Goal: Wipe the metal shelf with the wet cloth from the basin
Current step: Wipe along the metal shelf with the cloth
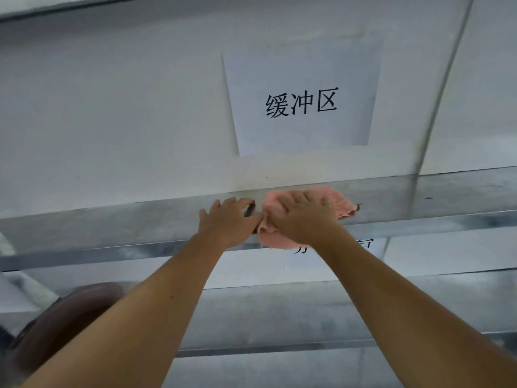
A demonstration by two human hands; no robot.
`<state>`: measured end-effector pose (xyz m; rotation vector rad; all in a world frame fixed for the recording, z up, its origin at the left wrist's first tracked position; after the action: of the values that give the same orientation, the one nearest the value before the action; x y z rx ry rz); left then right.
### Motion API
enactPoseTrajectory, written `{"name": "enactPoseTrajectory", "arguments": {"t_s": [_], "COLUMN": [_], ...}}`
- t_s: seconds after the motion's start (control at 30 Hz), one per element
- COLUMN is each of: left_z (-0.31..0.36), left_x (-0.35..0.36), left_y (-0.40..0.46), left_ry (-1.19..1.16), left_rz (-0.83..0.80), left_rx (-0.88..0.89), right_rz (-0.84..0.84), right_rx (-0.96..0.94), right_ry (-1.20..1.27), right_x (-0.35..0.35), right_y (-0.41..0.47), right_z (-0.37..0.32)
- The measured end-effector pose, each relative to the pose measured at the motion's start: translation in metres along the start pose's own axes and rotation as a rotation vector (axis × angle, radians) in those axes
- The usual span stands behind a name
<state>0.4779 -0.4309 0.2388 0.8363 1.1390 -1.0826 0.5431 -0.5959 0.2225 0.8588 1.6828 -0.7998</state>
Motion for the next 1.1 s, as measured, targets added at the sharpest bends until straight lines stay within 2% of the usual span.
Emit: {"name": "enactPoseTrajectory", "arguments": {"t_s": [0.13,0.27,0.33,0.5,0.67,0.83,1.1], "left_z": [0.018,0.013,0.012,0.032,0.045,0.052,0.051], "left_x": [0.007,0.004,0.004,0.008,0.013,0.018,0.019], "left_y": [-0.001,0.008,0.011,0.017,0.025,0.032,0.031], "left_ry": [-0.026,-0.024,-0.032,-0.038,-0.041,0.0,-0.018], "left_rz": [-0.028,0.007,0.012,0.001,-0.029,-0.033,-0.039], "left_rx": [-0.032,-0.045,-0.049,-0.024,0.009,0.061,0.061], "right_rz": [-0.036,-0.068,-0.083,-0.054,-0.076,-0.047,-0.114], "right_rx": [0.121,0.008,-0.022,0.077,-0.035,-0.103,-0.055], "right_ry": [0.01,-0.035,-0.032,-0.031,-0.088,-0.177,-0.123], "right_x": [-0.016,-0.006,-0.007,-0.018,-0.012,-0.003,-0.019], "right_y": [-0.008,-0.011,-0.008,0.001,0.011,-0.017,0.013], "right_z": [0.034,-0.007,0.004,0.066,0.049,0.059,0.057]}}
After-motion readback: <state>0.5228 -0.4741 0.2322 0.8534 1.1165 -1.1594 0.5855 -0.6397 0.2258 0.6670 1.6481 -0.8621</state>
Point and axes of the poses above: each hand's wrist, its own y-axis towards the middle knuckle, its own x-axis out of the palm, z = x × y, the point moved 8 cm from there along y, towards the middle knuckle, and after that the axes turned 10 degrees about -z, right-handed, at the moved point
